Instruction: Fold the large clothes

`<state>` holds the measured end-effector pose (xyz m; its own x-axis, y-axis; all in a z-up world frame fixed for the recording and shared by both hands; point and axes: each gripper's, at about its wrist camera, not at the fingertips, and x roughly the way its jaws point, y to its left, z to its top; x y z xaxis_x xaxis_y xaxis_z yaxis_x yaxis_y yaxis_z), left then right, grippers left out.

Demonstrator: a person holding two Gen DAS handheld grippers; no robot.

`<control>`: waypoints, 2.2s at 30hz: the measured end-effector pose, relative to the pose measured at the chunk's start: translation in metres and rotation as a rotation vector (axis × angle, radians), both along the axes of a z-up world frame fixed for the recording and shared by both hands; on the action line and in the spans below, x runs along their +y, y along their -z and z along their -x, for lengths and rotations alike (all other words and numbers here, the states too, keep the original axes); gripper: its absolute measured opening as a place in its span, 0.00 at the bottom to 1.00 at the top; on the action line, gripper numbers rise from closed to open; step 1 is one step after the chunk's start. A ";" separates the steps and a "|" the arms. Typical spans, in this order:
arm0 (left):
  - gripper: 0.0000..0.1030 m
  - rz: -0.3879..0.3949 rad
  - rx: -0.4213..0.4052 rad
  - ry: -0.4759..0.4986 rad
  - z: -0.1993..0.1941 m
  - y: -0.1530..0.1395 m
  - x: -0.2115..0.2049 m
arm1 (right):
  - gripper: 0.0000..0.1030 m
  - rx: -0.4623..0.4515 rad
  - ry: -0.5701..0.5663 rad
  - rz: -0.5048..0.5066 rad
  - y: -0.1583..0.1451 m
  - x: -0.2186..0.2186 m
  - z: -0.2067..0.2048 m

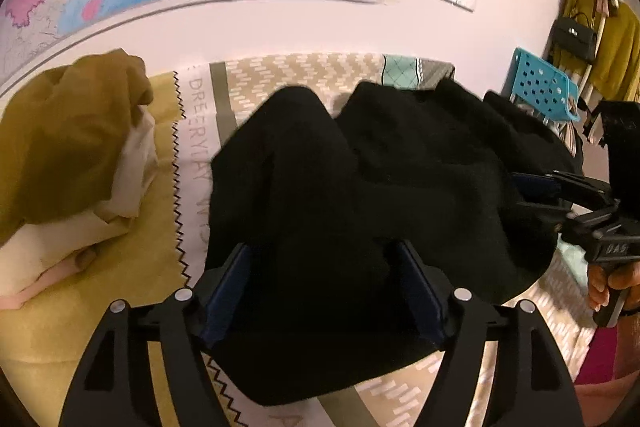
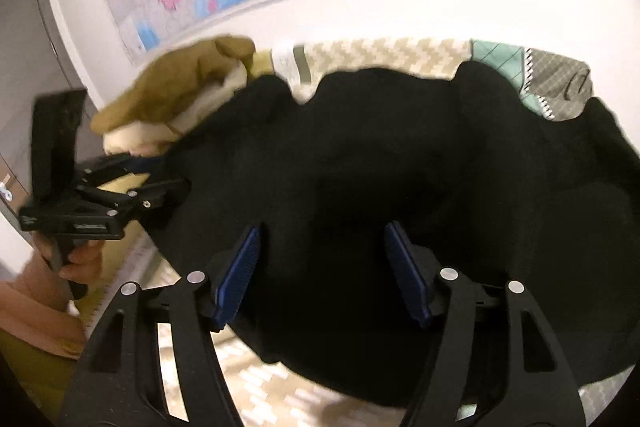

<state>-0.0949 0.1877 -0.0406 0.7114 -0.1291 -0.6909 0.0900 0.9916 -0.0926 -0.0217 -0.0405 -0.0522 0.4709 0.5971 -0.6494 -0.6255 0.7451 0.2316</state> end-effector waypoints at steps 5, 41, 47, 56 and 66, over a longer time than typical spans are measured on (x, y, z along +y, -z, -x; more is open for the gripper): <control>0.71 -0.016 -0.097 0.026 0.010 -0.026 -0.009 | 0.63 -0.037 0.127 -0.033 -0.019 -0.052 -0.004; 0.78 0.114 0.009 -0.074 0.049 -0.008 0.046 | 0.83 0.266 0.308 -0.363 0.005 -0.188 0.023; 0.78 0.235 0.064 0.046 0.070 0.007 0.033 | 0.83 0.348 0.344 -0.357 0.031 -0.184 0.020; 0.78 0.314 0.185 0.154 0.052 0.036 -0.002 | 0.88 0.322 0.361 -0.346 0.035 -0.168 -0.001; 0.93 0.464 0.197 0.118 0.017 0.040 -0.011 | 0.93 0.308 0.360 -0.350 0.037 -0.163 -0.004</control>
